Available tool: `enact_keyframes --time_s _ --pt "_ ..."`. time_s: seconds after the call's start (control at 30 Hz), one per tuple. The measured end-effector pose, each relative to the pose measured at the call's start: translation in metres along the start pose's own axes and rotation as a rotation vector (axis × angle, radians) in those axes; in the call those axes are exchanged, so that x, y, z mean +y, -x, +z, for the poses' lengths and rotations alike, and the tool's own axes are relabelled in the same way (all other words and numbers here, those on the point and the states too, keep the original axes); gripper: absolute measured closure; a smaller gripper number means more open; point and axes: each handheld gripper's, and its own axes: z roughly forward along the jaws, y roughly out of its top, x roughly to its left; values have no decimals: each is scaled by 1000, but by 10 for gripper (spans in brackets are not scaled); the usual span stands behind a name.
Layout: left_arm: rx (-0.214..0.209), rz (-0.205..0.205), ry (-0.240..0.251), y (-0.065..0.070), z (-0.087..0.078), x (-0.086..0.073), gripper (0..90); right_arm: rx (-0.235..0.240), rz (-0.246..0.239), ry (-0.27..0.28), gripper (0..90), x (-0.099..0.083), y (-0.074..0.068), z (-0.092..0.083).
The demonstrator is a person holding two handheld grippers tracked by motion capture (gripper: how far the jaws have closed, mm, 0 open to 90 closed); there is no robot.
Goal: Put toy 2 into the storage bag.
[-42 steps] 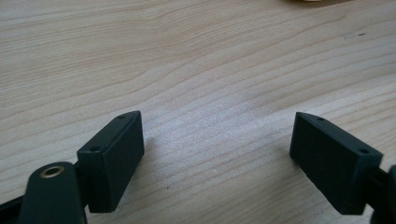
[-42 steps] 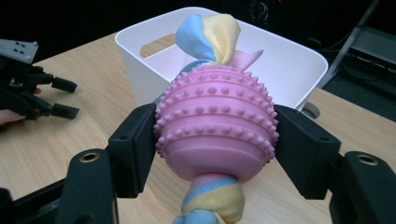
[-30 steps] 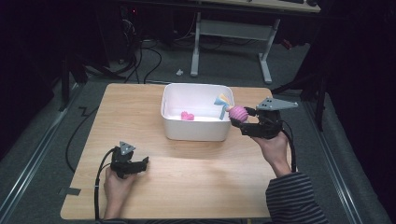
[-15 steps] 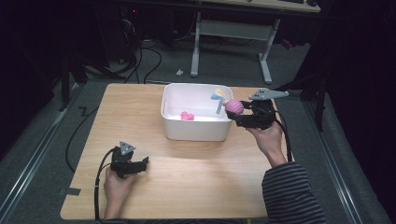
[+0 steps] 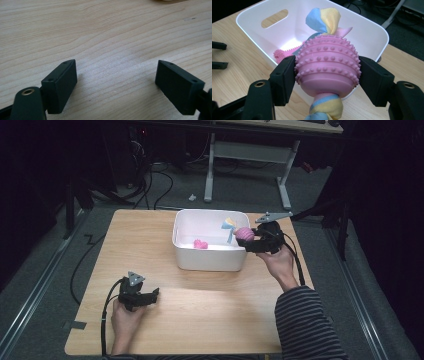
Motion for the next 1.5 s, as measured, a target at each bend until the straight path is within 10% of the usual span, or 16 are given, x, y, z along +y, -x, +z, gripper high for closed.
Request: enact_keyframes --time_s 0.93,1.5 --pt "0 0 0 0 0 0 179 9 16 -133 326 1 4 24" --pt "-1 1 0 0 0 0 180 5 52 -9 327 -12 8 4"
